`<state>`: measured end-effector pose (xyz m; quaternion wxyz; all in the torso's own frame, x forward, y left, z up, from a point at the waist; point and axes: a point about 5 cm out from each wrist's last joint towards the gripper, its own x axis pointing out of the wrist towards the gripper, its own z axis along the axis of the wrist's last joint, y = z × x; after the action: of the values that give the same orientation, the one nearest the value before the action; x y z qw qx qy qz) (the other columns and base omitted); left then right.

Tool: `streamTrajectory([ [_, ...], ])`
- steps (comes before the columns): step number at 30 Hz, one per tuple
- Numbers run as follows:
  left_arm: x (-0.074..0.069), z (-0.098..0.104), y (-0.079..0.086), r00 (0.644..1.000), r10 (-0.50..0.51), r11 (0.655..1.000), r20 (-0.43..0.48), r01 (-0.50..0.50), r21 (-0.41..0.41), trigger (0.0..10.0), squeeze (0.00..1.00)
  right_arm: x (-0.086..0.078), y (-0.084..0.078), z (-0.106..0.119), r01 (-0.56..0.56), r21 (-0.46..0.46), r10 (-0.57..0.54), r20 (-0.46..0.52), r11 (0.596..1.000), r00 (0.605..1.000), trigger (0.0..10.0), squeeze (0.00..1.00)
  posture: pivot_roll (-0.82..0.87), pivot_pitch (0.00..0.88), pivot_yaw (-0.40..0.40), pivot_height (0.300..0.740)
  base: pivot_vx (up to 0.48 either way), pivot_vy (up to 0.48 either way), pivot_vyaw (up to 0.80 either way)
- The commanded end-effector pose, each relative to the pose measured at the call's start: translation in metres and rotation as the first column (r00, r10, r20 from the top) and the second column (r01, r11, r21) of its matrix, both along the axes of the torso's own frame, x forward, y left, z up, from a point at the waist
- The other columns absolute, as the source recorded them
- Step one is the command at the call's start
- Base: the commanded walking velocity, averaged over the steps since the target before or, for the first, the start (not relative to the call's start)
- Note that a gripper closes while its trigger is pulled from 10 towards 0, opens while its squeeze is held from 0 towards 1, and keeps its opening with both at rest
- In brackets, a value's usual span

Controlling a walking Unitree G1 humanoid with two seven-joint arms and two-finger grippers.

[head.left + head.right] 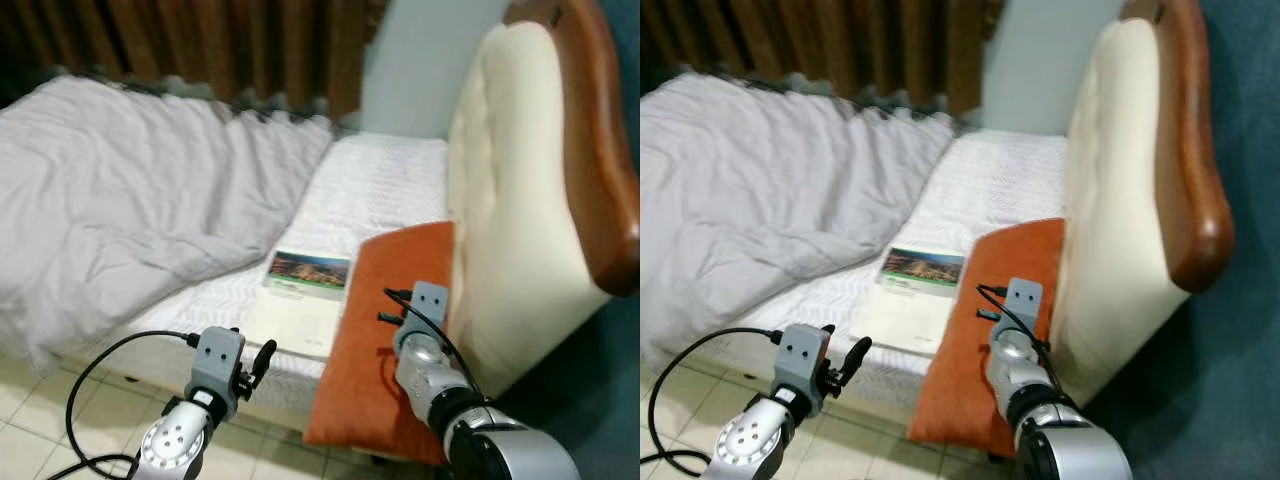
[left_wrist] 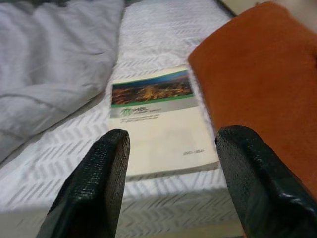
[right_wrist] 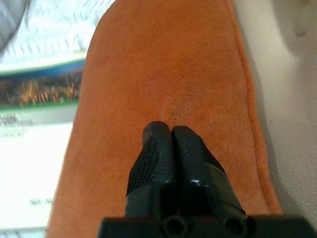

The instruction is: Clean up the room

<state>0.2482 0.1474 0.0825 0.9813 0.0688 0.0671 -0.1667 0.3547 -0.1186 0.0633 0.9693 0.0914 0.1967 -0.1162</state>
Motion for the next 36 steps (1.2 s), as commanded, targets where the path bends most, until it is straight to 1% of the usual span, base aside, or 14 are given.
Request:
streamTrajectory([
  [1,-0.004,0.002,-0.006,1.0,-0.024,1.0,0.003,0.024,-0.01,10.0,0.0,0.011,0.002,0.018,0.017,0.045,-0.02,0.068,0.999,0.997,10.0,0.0,0.2,0.253,-0.057,0.74,0.0,0.0,0.0],
  [2,-0.008,0.004,-0.012,0.999,-0.044,0.999,0.005,0.044,-0.019,10.0,0.0,0.018,0.002,0.032,0.033,0.087,-0.043,0.115,0.996,0.992,10.0,0.0,0.19,0.248,-0.058,0.74,0.0,0.0,0.0],
  [3,-0.009,0.005,-0.014,0.999,-0.049,0.999,0.006,0.049,-0.022,10.0,0.0,0.02,0.002,0.036,0.037,0.096,-0.049,0.129,0.995,0.99,10.0,0.0,0.19,0.248,-0.058,0.74,0.0,0.0,0.0],
  [6,-0.023,0.0,-0.028,0.991,-0.135,0.99,-0.021,0.134,-0.037,10.0,0.0,0.029,-0.004,0.053,0.071,0.125,-0.092,0.175,0.99,0.98,10.0,0.0,0.19,0.253,-0.06,0.74,0.0,0.0,0.0],
  [8,-0.034,-0.003,-0.035,0.985,-0.17,0.985,-0.04,0.169,-0.039,10.0,0.0,0.031,-0.006,0.057,0.091,0.142,-0.117,0.18,0.986,0.977,10.0,0.0,0.19,0.267,-0.058,0.74,0.0,0.0,0.0],
  [11,-0.039,-0.004,-0.038,0.984,-0.173,0.984,-0.052,0.17,-0.048,10.0,0.0,0.032,-0.008,0.058,0.109,0.159,-0.136,0.168,0.981,0.976,10.0,0.0,0.2,0.275,-0.058,0.74,0.0,0.0,0.0],
  [12,-0.041,-0.003,-0.038,0.984,-0.172,0.984,-0.054,0.17,-0.048,10.0,0.0,0.033,-0.008,0.059,0.117,0.18,-0.147,0.167,0.977,0.975,10.0,0.0,0.21,0.288,-0.059,0.74,0.0,0.0,0.0],
  [36,-0.041,-0.003,-0.038,0.984,-0.172,0.984,-0.054,0.17,-0.048,10.0,0.0,0.033,-0.008,0.059,0.117,0.18,-0.147,0.167,0.977,0.975,10.0,0.0,0.21,0.288,-0.059,0.74,0.0,0.0,0.0],
])
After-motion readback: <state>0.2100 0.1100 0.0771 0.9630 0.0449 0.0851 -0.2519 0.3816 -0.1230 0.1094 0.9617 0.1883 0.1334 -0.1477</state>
